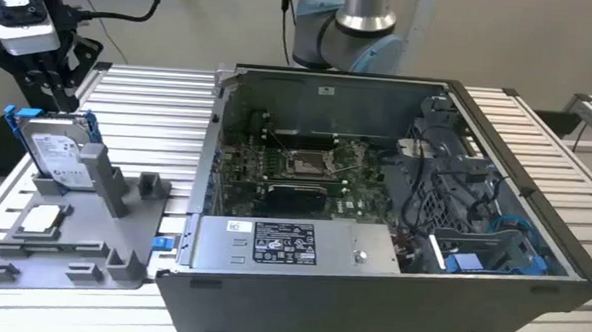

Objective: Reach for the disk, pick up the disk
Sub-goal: 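Reach for the disk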

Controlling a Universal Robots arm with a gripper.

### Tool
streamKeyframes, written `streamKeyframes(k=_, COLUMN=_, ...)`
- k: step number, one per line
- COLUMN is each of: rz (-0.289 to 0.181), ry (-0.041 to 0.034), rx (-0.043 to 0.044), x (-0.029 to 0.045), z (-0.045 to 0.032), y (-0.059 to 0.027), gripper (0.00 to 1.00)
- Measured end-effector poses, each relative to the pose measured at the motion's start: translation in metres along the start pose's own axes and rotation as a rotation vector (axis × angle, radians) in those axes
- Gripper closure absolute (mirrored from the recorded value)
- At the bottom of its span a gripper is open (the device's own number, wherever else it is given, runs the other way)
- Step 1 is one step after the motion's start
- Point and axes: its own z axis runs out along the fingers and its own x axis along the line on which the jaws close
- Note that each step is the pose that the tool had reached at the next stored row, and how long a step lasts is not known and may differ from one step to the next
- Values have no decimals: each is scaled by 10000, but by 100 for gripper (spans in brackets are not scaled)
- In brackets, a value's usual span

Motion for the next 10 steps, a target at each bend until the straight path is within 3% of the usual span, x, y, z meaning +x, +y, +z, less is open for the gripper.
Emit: streamKeyframes(k=10, rz=-1, ry=1, rx=0, x=0, z=0, y=2, gripper=100)
